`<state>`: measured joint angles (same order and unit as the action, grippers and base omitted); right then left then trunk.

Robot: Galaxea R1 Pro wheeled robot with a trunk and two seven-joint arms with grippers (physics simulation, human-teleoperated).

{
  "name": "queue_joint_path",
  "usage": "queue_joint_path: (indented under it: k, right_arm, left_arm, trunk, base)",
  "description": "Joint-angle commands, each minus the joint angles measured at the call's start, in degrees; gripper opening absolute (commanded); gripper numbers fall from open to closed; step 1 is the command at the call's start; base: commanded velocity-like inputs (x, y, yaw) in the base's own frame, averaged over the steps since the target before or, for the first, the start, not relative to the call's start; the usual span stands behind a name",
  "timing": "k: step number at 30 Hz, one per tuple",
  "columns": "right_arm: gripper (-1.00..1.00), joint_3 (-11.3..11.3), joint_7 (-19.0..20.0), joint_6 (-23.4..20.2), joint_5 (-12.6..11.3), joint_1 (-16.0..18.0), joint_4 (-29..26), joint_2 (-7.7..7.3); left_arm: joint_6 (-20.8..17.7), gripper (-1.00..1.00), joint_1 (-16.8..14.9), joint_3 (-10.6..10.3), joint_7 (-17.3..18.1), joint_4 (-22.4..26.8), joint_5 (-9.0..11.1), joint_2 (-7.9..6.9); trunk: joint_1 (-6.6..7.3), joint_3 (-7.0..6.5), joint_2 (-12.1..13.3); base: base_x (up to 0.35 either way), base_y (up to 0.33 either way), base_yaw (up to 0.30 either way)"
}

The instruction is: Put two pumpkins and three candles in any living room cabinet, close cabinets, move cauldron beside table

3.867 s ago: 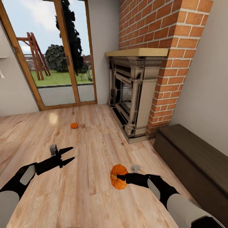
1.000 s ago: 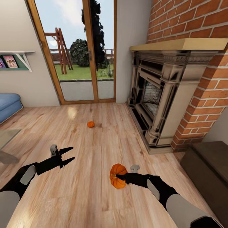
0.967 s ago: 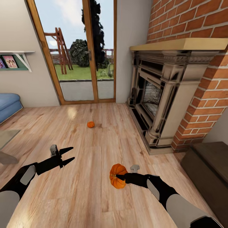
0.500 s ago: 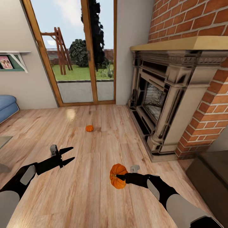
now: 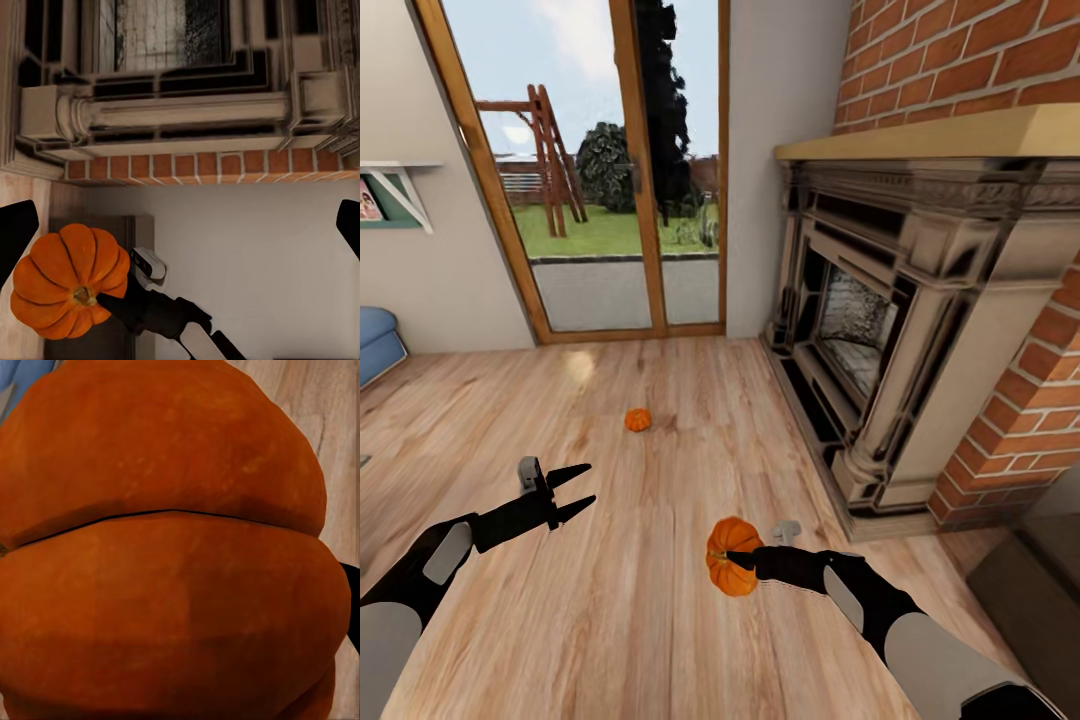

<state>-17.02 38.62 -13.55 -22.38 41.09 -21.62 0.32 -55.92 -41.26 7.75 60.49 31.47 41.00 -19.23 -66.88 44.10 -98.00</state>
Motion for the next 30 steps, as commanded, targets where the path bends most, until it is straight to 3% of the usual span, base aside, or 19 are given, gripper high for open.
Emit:
queue_joint_path:
  k: [1, 9, 18, 30]
  right_arm:
    - [-1.00, -0.11, -0.07, -0.51, -0.83, 0.04, -0.10, 0.00]
    - [-1.00, -0.11, -0.05, -0.51, -0.86, 0.04, -0.10, 0.08]
    - [-1.00, -0.11, -0.09, -0.51, -0.96, 0.04, -0.08, 0.22]
    - [-1.00, -0.11, -0.03, -0.51, -0.96, 0.04, -0.08, 0.16]
  left_arm:
    - [-0.25, 1.00, -0.04, 0.08, 0.15, -0.01, -0.05, 0.00]
    - [-0.25, 1.00, -0.05, 0.08, 0.15, -0.01, -0.05, 0.00]
    - [-0.25, 1.00, -0.05, 0.08, 0.15, -0.01, -0.05, -0.01]
    - [-0.25, 1.00, -0.05, 0.08, 0.15, -0.01, -0.06, 0.00]
  trunk:
    - [-0.03, 0.05, -0.02]
    - [-0.03, 0.05, -0.02]
    - [-0.03, 0.05, -0.02]
    - [-0.03, 0.05, -0.02]
  base:
    - [0.337, 0.000, 0.000]
    - [0.337, 0.000, 0.011]
    - [0.337, 0.000, 0.206]
    - [0.337, 0.000, 0.013]
